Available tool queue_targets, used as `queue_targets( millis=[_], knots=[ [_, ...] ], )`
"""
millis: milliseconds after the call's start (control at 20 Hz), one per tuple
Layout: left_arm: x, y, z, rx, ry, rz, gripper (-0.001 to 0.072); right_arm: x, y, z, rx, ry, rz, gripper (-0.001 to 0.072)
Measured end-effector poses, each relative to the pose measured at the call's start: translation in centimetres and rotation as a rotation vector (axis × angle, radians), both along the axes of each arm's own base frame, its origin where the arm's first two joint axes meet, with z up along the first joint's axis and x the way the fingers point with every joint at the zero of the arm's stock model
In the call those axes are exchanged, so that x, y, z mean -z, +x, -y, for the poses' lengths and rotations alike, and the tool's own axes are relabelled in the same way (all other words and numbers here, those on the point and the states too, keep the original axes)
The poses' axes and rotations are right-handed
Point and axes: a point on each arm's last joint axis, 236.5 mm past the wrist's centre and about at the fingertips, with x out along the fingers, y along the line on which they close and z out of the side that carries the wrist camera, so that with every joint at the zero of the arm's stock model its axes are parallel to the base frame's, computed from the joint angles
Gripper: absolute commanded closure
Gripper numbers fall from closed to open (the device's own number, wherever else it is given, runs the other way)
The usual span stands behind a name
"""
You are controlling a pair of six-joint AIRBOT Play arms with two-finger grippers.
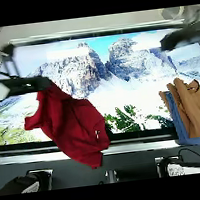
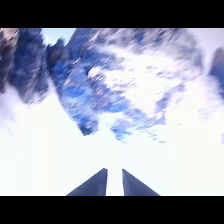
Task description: Fold the shirts.
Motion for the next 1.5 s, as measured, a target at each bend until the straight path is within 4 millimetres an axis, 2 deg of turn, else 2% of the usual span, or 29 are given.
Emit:
queue_targets(
  millis=[50, 100, 150, 200, 250, 400, 500, 650, 750, 900, 1100, 1150, 1200, 1250, 1300, 1400, 1500],
  knots=[
    [2.4, 0.4, 0.1, 0.0, 0.014, -0.055, 0.0678, 3.5, -0.5, -1.1, -0.049, 0.022, -0.109, 0.032],
    [3.9, 0.5, 0.1, -0.002, 0.022, -0.09, 0.0678, 6.5, -1.5, -2.2, -0.107, 0.031, -0.211, 0.0307],
    [5.2, 0.7, -0.2, -0.007, 0.031, -0.12, 0.0678, 8.6, -2.9, -3.6, -0.167, 0.045, -0.295, 0.0223],
    [5.8, 0.8, -0.5, -0.013, 0.039, -0.133, 0.0678, 10.6, -4.6, -5.5, -0.232, 0.07, -0.374, 0.0085],
    [6.3, 0.9, -0.9, -0.018, 0.044, -0.144, 0.0677, 12.1, -6.2, -7.1, -0.287, 0.085, -0.433, 0.0009],
    [6.0, 0.7, -2.3, -0.03, 0.059, -0.15, 0.0678, 16.6, -11.5, -11.8, -0.434, 0.127, -0.596, 0.0024],
    [5.2, 0.3, -3.1, -0.038, 0.066, -0.141, 0.0678, 18.6, -14.9, -15.0, -0.507, 0.169, -0.676, 0.0043],
    [3.2, -0.2, -3.6, -0.04, 0.064, -0.103, 0.0678, 20.7, -17.7, -19.3, -0.556, 0.211, -0.709, 0.0044],
    [1.9, -0.4, -3.8, -0.044, 0.061, -0.075, 0.0678, 21.8, -18.2, -21.6, -0.541, 0.217, -0.696, 0.0045],
    [0.2, -0.9, -4.0, -0.045, 0.057, -0.036, 0.0678, 23.5, -18.4, -25.3, -0.494, 0.223, -0.67, 0.009],
    [-2.0, -1.6, -4.2, -0.047, 0.047, 0.016, 0.0678, 25.0, -18.2, -29.0, -0.417, 0.259, -0.643, 0.0114],
    [-2.5, -1.7, -4.2, -0.047, 0.045, 0.027, 0.0678, 25.1, -18.2, -29.7, -0.405, 0.271, -0.64, 0.0195],
    [-2.9, -1.8, -4.2, -0.047, 0.043, 0.038, 0.0678, 25.3, -17.8, -30.0, -0.381, 0.28, -0.631, 0.0337],
    [-3.4, -2.0, -4.2, -0.048, 0.041, 0.05, 0.0678, 25.6, -17.6, -30.3, -0.356, 0.284, -0.626, 0.0609],
    [-3.8, -2.1, -4.3, -0.048, 0.039, 0.06, 0.0678, 25.7, -17.6, -30.5, -0.343, 0.289, -0.63, 0.0695],
    [-4.5, -2.4, -4.3, -0.046, 0.038, 0.078, 0.0678, 25.5, -17.7, -30.9, -0.329, 0.303, -0.638, 0.0696],
    [-5.0, -2.6, -4.4, -0.034, 0.046, 0.094, 0.0678, 24.3, -16.7, -30.1, -0.323, 0.303, -0.601, 0.0696]
  ],
)
